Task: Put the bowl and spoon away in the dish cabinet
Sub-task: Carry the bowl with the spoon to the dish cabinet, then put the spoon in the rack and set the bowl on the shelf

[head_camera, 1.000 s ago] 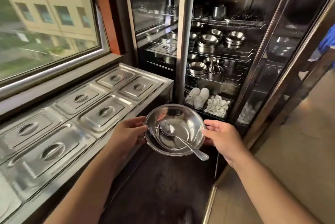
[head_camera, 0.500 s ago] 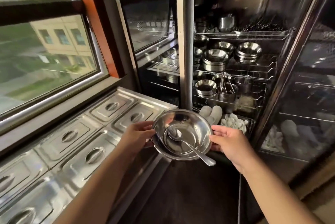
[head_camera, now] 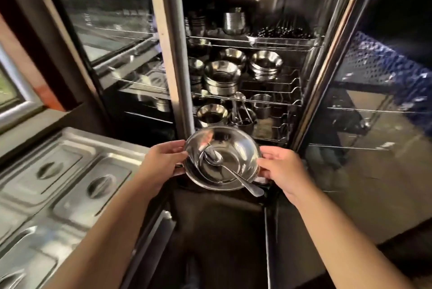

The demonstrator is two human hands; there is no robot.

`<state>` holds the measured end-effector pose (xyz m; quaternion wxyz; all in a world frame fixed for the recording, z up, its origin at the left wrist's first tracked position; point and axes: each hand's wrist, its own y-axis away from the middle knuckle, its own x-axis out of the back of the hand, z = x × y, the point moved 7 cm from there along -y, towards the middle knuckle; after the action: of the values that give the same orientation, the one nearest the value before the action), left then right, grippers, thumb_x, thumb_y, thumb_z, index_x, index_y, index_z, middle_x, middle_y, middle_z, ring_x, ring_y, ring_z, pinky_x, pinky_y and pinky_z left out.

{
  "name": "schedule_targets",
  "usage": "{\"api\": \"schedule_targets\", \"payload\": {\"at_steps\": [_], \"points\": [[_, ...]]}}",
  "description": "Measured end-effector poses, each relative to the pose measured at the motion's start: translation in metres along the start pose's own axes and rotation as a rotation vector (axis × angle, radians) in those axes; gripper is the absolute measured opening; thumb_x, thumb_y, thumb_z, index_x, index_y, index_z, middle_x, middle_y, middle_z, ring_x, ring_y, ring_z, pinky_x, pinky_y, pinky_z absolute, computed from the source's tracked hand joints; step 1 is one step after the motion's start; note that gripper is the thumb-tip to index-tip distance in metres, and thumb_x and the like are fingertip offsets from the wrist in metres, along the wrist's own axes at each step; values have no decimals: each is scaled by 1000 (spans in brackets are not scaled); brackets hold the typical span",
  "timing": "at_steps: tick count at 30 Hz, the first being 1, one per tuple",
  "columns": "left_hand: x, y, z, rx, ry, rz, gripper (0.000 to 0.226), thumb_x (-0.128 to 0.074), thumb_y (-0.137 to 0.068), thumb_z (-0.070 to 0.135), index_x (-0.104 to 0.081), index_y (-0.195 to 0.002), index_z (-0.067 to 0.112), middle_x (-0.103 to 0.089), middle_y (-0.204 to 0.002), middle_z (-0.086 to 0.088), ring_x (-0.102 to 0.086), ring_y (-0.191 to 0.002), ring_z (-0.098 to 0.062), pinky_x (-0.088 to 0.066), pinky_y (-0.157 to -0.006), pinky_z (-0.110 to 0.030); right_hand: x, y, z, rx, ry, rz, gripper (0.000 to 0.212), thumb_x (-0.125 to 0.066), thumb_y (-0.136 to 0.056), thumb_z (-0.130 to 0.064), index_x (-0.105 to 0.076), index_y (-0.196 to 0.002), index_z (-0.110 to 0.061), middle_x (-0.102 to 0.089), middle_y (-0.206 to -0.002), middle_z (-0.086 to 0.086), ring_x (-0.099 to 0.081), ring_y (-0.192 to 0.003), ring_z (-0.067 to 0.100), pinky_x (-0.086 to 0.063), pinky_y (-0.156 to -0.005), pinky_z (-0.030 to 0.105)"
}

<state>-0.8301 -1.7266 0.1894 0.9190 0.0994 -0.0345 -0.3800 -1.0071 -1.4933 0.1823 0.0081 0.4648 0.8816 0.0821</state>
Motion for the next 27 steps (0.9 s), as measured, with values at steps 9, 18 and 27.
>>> {"api": "schedule_targets", "payload": {"at_steps": [9,18,27], "points": [[-85,-185,33,-11,-15,-225,24,-67,-91,-3,-73,-111,9,-77,-92,-7,-73,-75,-14,-59,-61,-27,44,-124,-29,-71,36,284,35,-62,-91,14,-65,-123,2,-74,-64,-10,-73,-59,2,-57,-50,18],[-170,-333,77,8,-64,-421,17,-64,-94,5,-75,-94,18,-75,-77,0,-70,-70,-13,-58,-61,-26,80,-235,-58,-130,75,507,42,-65,-92,9,-60,-133,1,-70,-105,5,-71,-68,9,-62,-63,27],[-250,-415,71,15,-204,-444,33,-58,-99,11,-61,-131,4,-76,-83,-3,-74,-67,-9,-59,-60,-23,130,-327,-54,-153,173,634,25,-71,-87,0,-73,-111,-8,-75,-84,-3,-73,-80,19,-62,-73,35]]}}
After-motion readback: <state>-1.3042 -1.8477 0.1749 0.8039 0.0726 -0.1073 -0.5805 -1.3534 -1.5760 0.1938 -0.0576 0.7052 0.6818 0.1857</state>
